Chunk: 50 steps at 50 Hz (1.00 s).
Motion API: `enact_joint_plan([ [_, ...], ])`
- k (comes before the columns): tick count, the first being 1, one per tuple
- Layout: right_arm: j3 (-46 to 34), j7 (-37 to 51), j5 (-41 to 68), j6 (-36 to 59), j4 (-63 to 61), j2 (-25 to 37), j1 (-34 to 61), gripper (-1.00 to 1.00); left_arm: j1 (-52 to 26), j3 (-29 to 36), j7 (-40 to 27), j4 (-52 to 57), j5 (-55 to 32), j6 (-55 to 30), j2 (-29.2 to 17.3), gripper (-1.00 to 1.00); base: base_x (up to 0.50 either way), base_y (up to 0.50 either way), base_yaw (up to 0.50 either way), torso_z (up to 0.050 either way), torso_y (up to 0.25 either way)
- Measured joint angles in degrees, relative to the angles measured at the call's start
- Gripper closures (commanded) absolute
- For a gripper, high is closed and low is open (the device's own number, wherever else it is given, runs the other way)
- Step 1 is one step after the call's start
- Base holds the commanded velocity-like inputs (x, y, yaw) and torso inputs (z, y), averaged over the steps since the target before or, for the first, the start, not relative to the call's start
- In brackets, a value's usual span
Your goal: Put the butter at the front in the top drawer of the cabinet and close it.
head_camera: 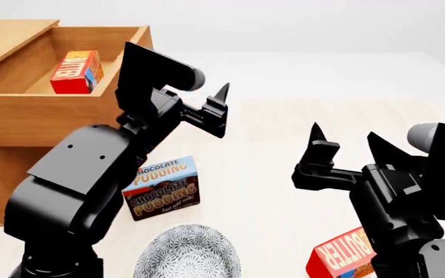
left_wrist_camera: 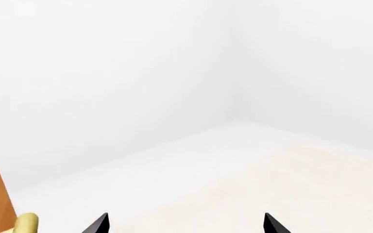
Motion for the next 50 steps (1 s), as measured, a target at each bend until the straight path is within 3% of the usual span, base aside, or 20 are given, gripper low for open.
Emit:
enact_joint_plan([
  [50,-1.2,-1.5,-1.4,-0.3,1.0,-0.9,-0.3,-1.0,-1.6,0.2,-2.0,-19.5,3.0,11.8,-2.5,-1.0,0.0,0.0,0.0,0.0,0.0],
])
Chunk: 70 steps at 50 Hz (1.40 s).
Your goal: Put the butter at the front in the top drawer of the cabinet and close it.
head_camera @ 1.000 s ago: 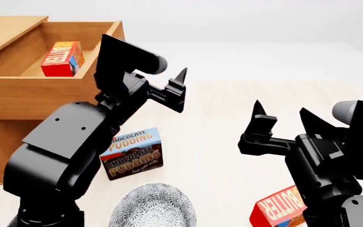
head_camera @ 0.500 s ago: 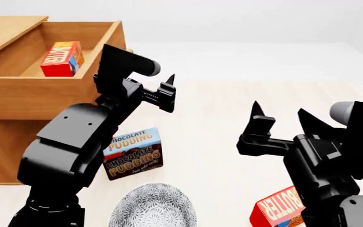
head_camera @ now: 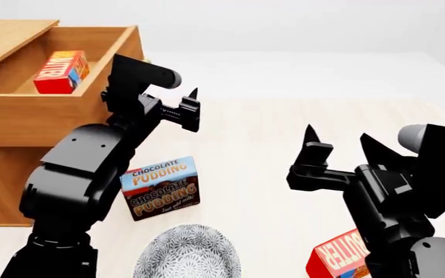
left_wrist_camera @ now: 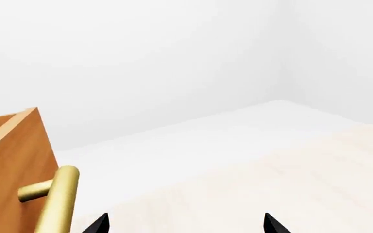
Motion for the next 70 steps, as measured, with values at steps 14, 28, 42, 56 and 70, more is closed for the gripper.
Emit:
enact_joint_plan([
  [14,-0.7,-0.2,-0.3,0.2,0.5,-0.5,0.5,-1.0,-0.5,-1.8,-0.7,-2.1,-0.1,1.4,-2.3,-1.0,0.0,0.0,0.0,0.0,0.0],
  [28,-1.2,0.2,-0.1,0.4,0.7,-0.7,1.2,-1.0,-0.2,-3.3,-0.9,-2.1,0.0,1.8,-5.3,-1.0,0.0,0.0,0.0,0.0,0.0],
  [42,-1.8,0.8,0.3,0.7,0.9,-0.9,2.1,-1.0,-0.8,-4.4,-0.7,-5.2,1.0,4.1,-7.7,-1.0,0.0,0.0,0.0,0.001,0.0],
  [56,-2.5,0.8,-0.1,1.0,1.7,-1.3,2.7,-1.0,-3.8,-6.1,-2.6,-16.5,3.8,12.1,-9.3,-1.0,0.0,0.0,0.0,0.0,0.0],
  [70,-3.2,0.4,-0.8,1.1,2.7,-1.8,2.9,-1.0,-7.7,-7.6,-4.9,-29.8,6.5,21.4,-10.5,-1.0,0.0,0.0,0.0,0.0,0.0],
])
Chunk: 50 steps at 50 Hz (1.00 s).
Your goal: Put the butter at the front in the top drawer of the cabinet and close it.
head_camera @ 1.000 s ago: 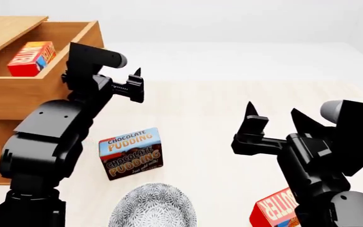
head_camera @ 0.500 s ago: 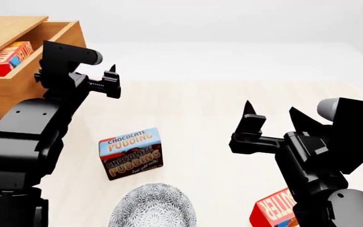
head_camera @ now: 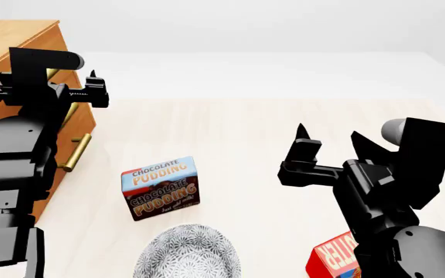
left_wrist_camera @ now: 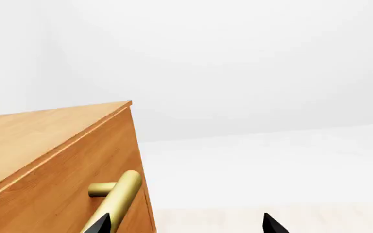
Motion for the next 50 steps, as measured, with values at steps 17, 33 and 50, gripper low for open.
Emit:
enact_joint_plan([
  [17,-0.7,-0.4,-0.6,0.0,0.8,-0.5,0.2,-1.0,-0.5,-1.5,1.1,-4.3,3.2,4.8,-0.5,-1.0,0.02,0.01,0.0,0.0,0.0],
  [33,-0.8,-0.5,-0.8,-0.4,0.6,-0.4,0.0,-1.0,2.1,-1.1,-1.8,2.2,-2.8,0.3,-1.5,-1.0,0.0,0.0,0.0,0.0,0.0],
  [50,-0.7,-1.1,-0.9,-0.9,0.6,-0.3,-0.4,-1.0,8.1,-1.9,-2.5,14.9,-3.2,-6.4,-3.3,-1.0,0.0,0.0,0.0,0.0,0.0],
])
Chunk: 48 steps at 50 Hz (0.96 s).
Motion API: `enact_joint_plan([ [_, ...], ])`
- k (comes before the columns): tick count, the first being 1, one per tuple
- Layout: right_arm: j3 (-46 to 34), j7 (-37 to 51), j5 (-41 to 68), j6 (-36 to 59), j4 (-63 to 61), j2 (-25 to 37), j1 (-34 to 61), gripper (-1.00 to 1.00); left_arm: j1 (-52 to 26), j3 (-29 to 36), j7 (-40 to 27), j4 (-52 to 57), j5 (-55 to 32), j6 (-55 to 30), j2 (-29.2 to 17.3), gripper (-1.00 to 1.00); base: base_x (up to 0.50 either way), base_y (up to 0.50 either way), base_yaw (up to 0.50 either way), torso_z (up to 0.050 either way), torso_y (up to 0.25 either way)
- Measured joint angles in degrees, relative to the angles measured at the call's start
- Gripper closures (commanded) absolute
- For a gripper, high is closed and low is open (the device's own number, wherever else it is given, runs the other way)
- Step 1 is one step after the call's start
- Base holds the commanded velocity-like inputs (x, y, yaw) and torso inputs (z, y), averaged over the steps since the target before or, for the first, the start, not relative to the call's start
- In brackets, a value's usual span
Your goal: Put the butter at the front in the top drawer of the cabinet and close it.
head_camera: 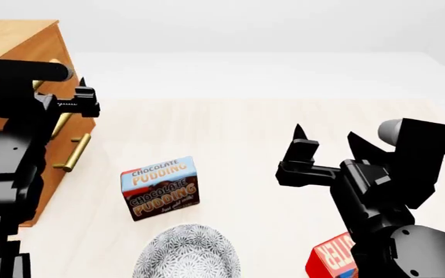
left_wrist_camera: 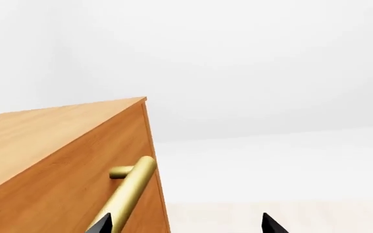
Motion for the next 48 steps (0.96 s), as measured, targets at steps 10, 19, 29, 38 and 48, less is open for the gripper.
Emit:
enact_joint_plan([
  [10,0.0,-0.1,0.0,-0.2,-0.1,0.0,-0.1,-1.0,3.9,0.0,1.0,9.3,-1.4,-3.8,-0.7,-1.0,0.0,0.0,0.0,0.0,0.0],
  [19,0.0,-0.1,0.2,-0.4,-0.3,0.1,-0.2,-1.0,7.5,-0.4,1.9,16.8,-3.4,-6.5,-1.2,-1.0,0.0,0.0,0.0,0.0,0.0],
  [29,-0.2,-0.1,0.2,-0.5,-0.5,0.1,-0.1,-1.0,12.3,-2.3,1.9,28.5,-7.2,-11.0,-1.5,-1.0,0.0,0.0,0.0,0.0,0.0],
  [38,-0.4,-0.2,0.1,-0.6,-0.6,0.1,-0.2,-1.0,16.8,-4.8,1.1,40.5,-12.0,-15.3,-1.0,-1.0,0.0,0.0,0.0,0.0,0.0],
  [48,-0.5,-0.8,-0.4,-0.8,-0.7,0.1,-0.5,-1.0,22.4,-7.0,0.1,53.0,-17.3,-18.4,0.7,-1.0,0.0,0.0,0.0,0.0,0.0],
])
